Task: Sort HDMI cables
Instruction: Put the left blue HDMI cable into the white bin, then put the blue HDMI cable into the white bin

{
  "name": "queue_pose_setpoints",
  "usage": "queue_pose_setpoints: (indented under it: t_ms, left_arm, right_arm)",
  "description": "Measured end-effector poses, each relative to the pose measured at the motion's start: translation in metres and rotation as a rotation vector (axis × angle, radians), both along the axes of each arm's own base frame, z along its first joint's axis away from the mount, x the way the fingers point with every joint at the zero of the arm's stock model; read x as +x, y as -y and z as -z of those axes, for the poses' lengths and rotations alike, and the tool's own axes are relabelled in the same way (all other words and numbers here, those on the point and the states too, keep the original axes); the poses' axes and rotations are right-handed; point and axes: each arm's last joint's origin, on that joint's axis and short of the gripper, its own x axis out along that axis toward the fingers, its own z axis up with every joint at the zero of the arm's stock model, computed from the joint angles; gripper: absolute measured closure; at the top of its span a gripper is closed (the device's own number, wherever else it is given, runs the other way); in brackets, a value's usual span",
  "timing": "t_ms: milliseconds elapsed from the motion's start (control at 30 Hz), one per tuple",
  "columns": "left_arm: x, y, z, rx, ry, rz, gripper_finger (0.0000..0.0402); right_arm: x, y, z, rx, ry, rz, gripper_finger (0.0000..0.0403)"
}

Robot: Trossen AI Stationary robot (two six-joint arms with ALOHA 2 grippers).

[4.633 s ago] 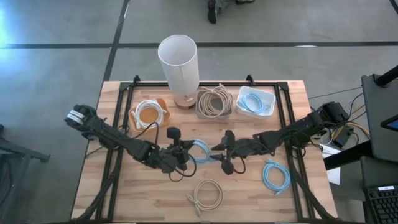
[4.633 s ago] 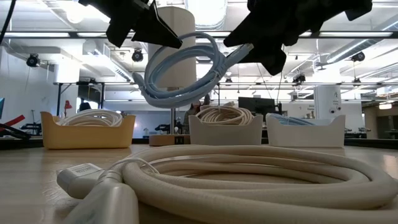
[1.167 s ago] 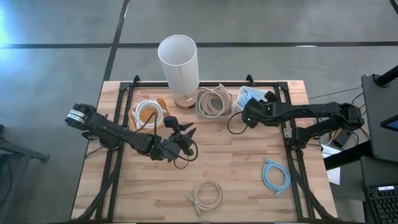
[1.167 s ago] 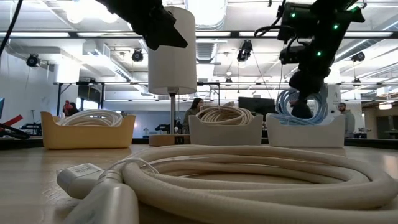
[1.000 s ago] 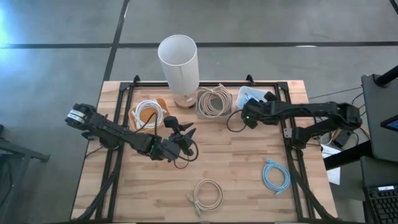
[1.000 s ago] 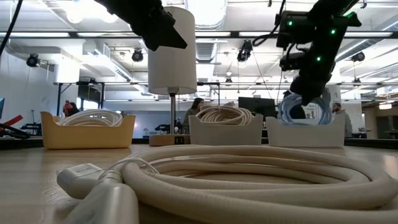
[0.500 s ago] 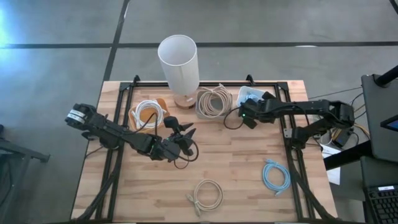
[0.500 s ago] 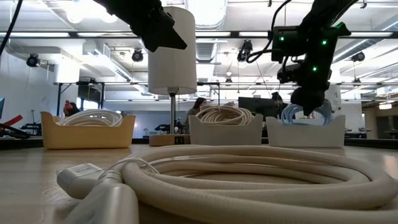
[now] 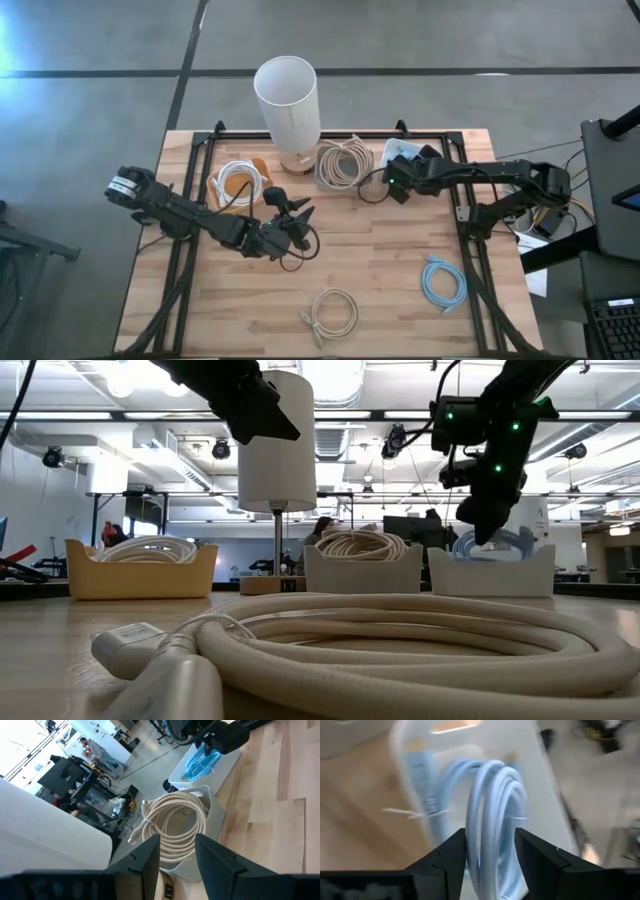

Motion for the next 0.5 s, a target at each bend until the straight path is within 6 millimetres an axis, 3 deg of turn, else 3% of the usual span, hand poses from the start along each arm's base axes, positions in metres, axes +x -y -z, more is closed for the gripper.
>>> queue_pose_setpoints:
  t_ms: [233,500]
  left_arm:
    - [0.000,0.000,0.002,-0.011,-0.015,0.021,0.0264]
    - [0.000,0.001,0.002,-0.023,-0.023,0.041,0.0264]
  right_arm:
    - [0.005,0.001,-0.005,0.024,0.035,-0.033,0.0212]
    - [0.022,0.006,-0.040,-0.038,0.137,-0.040,0.0211]
